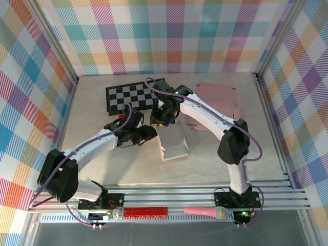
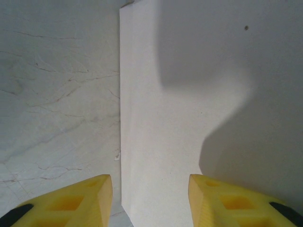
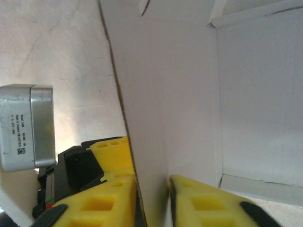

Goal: Fold the paper box

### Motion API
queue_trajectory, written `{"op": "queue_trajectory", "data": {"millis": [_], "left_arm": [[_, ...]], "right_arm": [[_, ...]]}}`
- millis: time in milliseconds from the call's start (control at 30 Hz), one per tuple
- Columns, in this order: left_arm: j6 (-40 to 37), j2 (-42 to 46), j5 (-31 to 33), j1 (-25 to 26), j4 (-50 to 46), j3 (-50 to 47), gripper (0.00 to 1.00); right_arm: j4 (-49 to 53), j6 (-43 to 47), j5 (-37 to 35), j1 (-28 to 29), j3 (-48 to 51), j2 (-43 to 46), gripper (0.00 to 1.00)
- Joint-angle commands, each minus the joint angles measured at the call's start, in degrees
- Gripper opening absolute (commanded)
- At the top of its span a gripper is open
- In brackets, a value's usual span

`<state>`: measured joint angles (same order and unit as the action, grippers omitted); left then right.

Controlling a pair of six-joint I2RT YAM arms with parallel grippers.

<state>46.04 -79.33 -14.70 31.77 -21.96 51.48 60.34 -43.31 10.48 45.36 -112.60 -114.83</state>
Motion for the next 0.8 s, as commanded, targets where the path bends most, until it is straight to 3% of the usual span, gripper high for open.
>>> {"op": "queue_trajectory", "data": {"millis": [0, 100, 233, 400, 533, 667, 767], "left_arm": [[-2.4, 2.9, 3.8, 0.4, -5.1, 2.7, 0.47], [-4.4, 5.6, 7.5, 0.4, -9.3, 4.3, 0.49], [-6.3, 10.3, 13.2, 0.4, -16.0, 6.2, 0.51], [-8.8, 18.9, 21.1, 0.4, -24.5, 7.4, 0.53], [-10.4, 22.5, 20.4, 0.4, -28.9, 7.5, 0.54], [-10.9, 24.5, 17.7, 0.4, -30.8, 6.6, 0.54], [-12.0, 25.0, 15.6, 0.4, -32.3, 6.9, 0.53]], "right_arm": [[0.1, -4.8, -1.9, 0.6, -1.4, 0.7, 0.14], [-2.0, -10.3, -5.7, 1.6, -1.2, 2.4, 0.00], [0.7, -21.3, -13.9, 2.1, -2.5, 3.9, 0.00], [11.3, -48.5, -28.9, 3.2, -4.3, 5.7, 0.00], [20.6, -66.3, -35.5, 4.1, -11.1, 2.6, 0.00], [26.5, -73.4, -36.0, 3.0, -20.4, -3.4, 0.00], [24.7, -77.7, -33.8, 2.0, -19.7, -4.5, 0.00]]}}
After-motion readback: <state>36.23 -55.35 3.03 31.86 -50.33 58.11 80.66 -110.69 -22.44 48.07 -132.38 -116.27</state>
